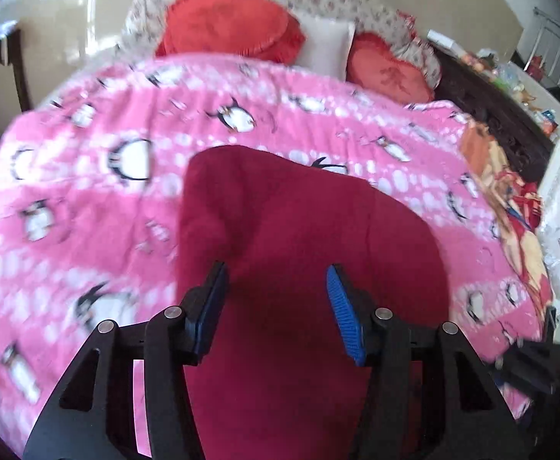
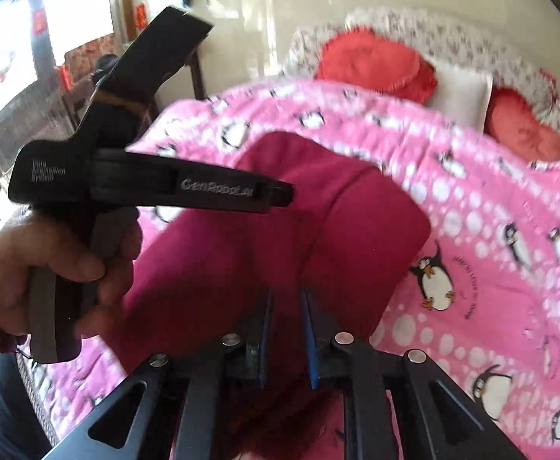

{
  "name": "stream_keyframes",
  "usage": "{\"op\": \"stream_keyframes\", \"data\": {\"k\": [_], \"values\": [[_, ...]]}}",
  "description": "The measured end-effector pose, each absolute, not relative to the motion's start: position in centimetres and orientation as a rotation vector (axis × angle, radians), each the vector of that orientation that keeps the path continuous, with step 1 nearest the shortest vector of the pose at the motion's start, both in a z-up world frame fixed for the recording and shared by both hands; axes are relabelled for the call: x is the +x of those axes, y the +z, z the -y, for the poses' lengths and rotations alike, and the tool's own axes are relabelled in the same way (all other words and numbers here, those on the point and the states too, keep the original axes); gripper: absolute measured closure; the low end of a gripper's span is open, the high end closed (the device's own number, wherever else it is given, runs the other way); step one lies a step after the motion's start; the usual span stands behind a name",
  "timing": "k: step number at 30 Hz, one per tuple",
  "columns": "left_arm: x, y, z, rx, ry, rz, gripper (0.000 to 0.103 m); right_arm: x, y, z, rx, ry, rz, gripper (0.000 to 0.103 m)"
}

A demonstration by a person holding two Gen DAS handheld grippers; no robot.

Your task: Fold small clothes

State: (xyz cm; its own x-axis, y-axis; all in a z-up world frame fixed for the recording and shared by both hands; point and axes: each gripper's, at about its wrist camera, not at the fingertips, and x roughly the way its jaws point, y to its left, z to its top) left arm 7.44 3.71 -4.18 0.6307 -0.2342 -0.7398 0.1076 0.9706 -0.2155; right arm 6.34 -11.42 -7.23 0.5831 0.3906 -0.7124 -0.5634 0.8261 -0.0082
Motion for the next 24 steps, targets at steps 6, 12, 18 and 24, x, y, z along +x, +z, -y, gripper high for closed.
{"op": "stream_keyframes", "data": {"k": [6,12,18,24], "values": [[2.8,-6.0,-4.0,-0.092,-0.081,-0.965,0.028,1.4,-8.4,13.6,-0.213,0.374,-0.721,0.07],[1.3,-6.1,-3.8,-0.116,-0.02,-0.961,0.028,0.2,-11.7,16.7,-0.147,0.172,-0.729,0.07],[0.7,-5.6,-3.2,-0.095,-0.02,-0.954,0.028,0.6,-11.5,17.5,-0.106,0.106,-0.716,0.07],[0.2,-5.2,-2.8,-0.068,-0.019,-0.957,0.028,0.5,-10.8,17.5,-0.112,0.109,-0.693,0.07]]}}
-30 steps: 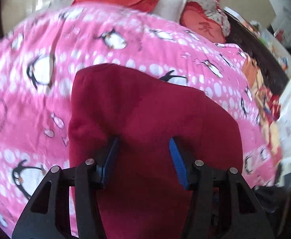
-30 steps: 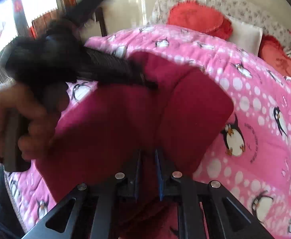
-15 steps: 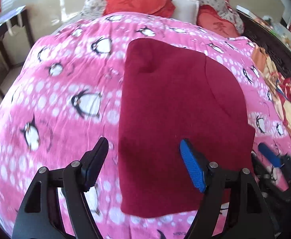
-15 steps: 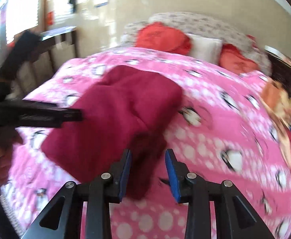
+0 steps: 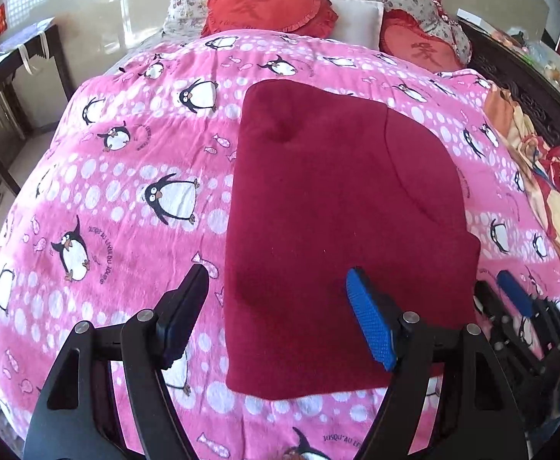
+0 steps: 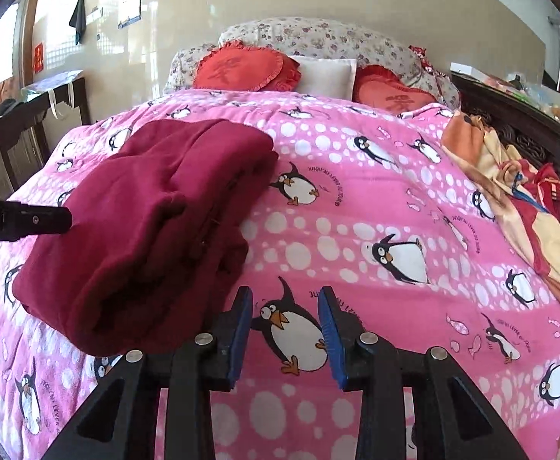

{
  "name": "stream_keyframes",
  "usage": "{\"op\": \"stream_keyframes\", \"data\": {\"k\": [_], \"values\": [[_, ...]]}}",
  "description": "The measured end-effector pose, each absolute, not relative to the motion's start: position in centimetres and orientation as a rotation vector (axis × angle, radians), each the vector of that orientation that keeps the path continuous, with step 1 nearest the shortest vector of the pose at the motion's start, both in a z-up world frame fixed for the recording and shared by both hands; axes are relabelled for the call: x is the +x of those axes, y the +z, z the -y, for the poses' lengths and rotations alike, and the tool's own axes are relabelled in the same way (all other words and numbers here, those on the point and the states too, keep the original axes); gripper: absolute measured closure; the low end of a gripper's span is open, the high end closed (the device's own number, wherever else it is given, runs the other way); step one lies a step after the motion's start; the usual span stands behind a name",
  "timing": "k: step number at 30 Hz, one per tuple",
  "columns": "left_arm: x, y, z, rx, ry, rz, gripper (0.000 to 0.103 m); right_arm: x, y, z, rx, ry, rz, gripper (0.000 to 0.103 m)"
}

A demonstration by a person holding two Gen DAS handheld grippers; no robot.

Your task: Fold small clothes

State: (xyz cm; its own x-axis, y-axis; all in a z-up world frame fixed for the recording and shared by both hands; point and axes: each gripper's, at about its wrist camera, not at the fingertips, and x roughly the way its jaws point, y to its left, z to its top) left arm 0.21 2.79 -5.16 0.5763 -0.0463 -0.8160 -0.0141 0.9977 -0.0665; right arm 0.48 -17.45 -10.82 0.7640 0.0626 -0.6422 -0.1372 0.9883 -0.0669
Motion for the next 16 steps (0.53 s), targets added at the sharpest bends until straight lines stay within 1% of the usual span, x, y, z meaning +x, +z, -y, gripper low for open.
{"op": "stream_keyframes", "data": {"k": [4,9,13,16], "values": [[-0.7,-4.1,-2.6,-0.059,-0.02,-0.937,0.028,-0.4,-8.8,18.5,-0.039,0.147,-0.705,0.07],[-1.1,-3.9,-2.1,-0.051,-0.014,-0.94,0.028,-2.1,-7.9,18.1,-0.074,0.197,-0.743,0.07],[-2.0,-3.6,-1.6,-0.034,-0.034,-0.885,0.028,-3.2,-7.6,17.3,-0.106,0.221,-0.769,0.07],[-2.3,-3.5,-1.2,-0.016,-0.043,-0.882,0.028,-3.6,-7.2,17.1,-0.104,0.227,-0.773,0.07]]}}
